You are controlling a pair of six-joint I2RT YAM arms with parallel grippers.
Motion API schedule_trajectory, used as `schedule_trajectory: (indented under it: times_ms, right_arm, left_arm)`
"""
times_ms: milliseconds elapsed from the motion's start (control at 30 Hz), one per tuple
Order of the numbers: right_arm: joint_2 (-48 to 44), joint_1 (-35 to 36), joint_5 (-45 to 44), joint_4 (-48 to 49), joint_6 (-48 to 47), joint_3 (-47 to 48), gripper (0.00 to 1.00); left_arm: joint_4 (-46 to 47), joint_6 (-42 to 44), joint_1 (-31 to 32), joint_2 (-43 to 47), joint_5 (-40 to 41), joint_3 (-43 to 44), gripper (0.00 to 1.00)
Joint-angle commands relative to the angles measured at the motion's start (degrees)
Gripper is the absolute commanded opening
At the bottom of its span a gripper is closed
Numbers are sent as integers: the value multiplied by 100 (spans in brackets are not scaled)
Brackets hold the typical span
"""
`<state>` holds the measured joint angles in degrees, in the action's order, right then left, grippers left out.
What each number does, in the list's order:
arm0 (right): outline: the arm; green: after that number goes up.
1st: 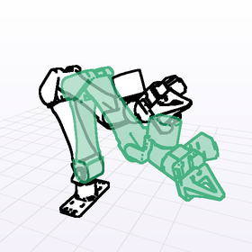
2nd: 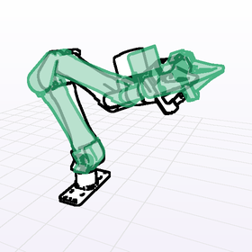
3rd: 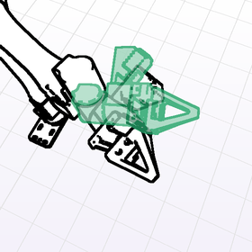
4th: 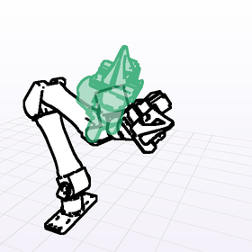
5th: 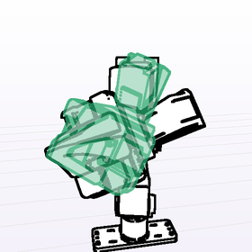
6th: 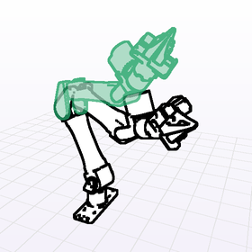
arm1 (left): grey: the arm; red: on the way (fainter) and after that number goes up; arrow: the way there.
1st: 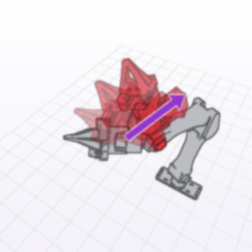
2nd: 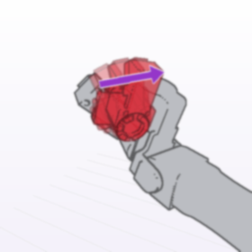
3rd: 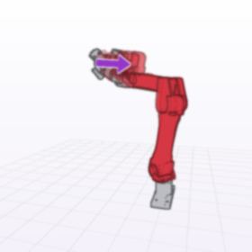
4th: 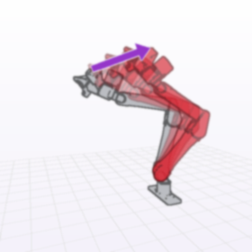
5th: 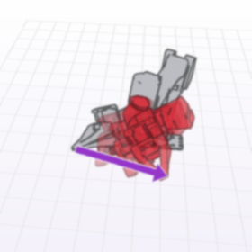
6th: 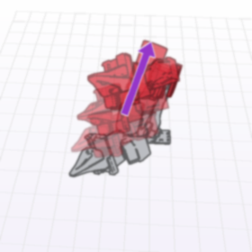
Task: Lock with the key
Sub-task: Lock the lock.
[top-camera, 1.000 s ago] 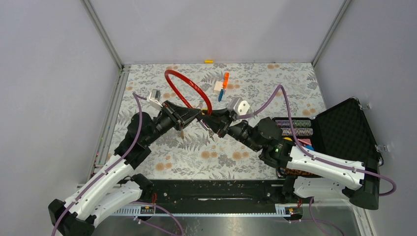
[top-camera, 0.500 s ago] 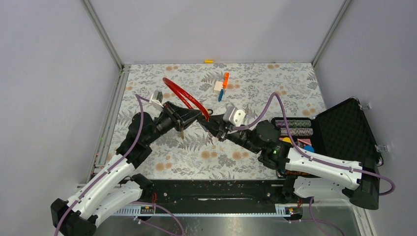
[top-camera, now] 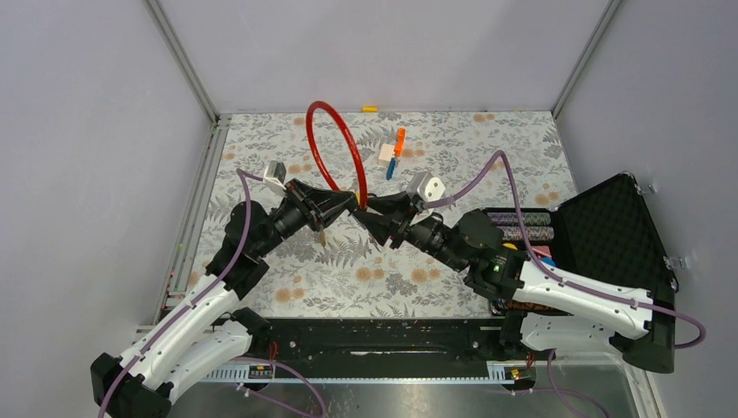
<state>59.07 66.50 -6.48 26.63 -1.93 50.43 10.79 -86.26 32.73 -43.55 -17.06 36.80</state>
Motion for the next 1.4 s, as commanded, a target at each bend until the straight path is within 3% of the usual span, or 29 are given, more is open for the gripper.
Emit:
schedule_trajectory:
  times_ms: [0,367,567,833,1100,1333,1367]
  right_arm:
    - [-221,79,-126,-508,426,515,45]
    - [-565,75,6,-1539,1029,792,67]
    - [-834,74,-177,-2061,1372,557,67]
    - [-702,74,-201,-2500,1495,630,44]
    - [-309,74,-336,-2438,1849,742,35]
    - [-155,74,-170,-2574,1567,896,0]
    - [-158,74,-174,-2617,1480,898,0]
  left_arm:
    - [1053,-396,-35,138,-56,-19,0]
    - [919,-241,-39,137,154,151,0]
    - [915,-154,-39,146,229,278,0]
    - [943,-156,-39,174,247,364,0]
    - [944,-146,-39,257,271,386,0]
    - [755,-110,-38,334,369,411,0]
    - [690,-84,-40,342,404,438,0]
